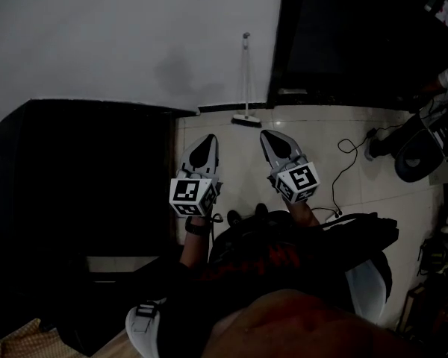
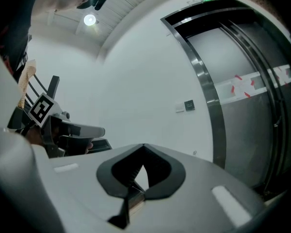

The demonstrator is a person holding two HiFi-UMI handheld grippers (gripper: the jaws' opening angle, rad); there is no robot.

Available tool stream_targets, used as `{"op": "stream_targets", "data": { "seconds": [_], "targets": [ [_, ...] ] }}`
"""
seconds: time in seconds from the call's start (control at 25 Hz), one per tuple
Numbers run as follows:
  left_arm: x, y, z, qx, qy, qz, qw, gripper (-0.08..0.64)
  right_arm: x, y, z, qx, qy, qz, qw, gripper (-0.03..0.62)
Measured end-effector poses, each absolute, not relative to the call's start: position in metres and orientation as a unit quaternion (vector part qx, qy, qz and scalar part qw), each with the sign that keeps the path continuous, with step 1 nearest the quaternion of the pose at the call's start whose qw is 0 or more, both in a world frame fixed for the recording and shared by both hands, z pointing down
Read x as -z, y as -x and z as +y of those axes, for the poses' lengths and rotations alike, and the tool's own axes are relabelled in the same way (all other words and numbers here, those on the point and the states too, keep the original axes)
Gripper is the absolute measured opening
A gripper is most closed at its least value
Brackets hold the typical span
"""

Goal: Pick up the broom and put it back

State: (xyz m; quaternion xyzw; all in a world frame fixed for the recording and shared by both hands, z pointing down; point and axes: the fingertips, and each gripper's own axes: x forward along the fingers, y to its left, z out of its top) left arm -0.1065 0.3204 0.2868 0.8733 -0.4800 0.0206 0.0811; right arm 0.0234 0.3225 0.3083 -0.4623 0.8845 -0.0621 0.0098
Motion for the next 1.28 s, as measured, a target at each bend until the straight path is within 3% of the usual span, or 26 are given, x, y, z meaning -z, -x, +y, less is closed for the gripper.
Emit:
{"op": "stream_targets", "data": {
  "seconds": [1.28],
  "targets": [
    [-0.273,0.109,0.323,-0.012,-0.881,-0.466,0.078,0.005,-0.295,-0.021,0.331,0.062,0.456,0.888,0.004,0.0]
  ]
}}
